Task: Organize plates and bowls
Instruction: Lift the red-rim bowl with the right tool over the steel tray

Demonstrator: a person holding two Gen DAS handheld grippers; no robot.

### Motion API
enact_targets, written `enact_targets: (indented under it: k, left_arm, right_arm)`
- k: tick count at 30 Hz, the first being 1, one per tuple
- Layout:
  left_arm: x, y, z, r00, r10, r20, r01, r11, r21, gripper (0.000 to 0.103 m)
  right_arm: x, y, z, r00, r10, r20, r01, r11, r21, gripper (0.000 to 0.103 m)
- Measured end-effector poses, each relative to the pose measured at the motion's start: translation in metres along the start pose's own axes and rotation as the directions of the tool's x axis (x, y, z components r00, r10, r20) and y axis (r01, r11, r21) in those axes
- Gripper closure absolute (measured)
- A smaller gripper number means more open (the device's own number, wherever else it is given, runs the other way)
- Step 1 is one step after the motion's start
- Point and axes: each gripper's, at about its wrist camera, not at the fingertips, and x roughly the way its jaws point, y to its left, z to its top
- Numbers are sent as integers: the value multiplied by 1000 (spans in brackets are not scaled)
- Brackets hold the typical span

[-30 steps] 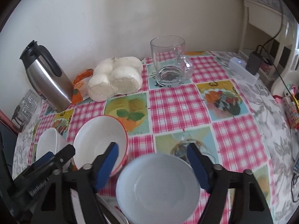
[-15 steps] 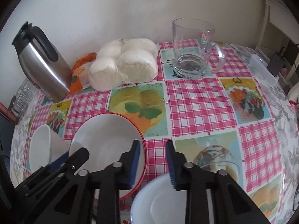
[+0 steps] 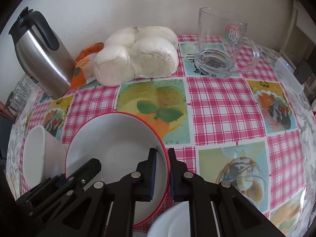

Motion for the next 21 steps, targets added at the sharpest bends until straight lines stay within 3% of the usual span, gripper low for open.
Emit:
enact_targets:
  k: [10,21]
  left_arm:
    - [-31,-9,2,997,-44,65,43,999,11,89]
    - [-87,-34,-14,994,-12,113,-3,991,133,89]
  right_arm:
    - [-40,2,-2,994,3,111,-3,1000,2,92]
    - [-102,-7,-40,972,43,232,-76,988,133,91]
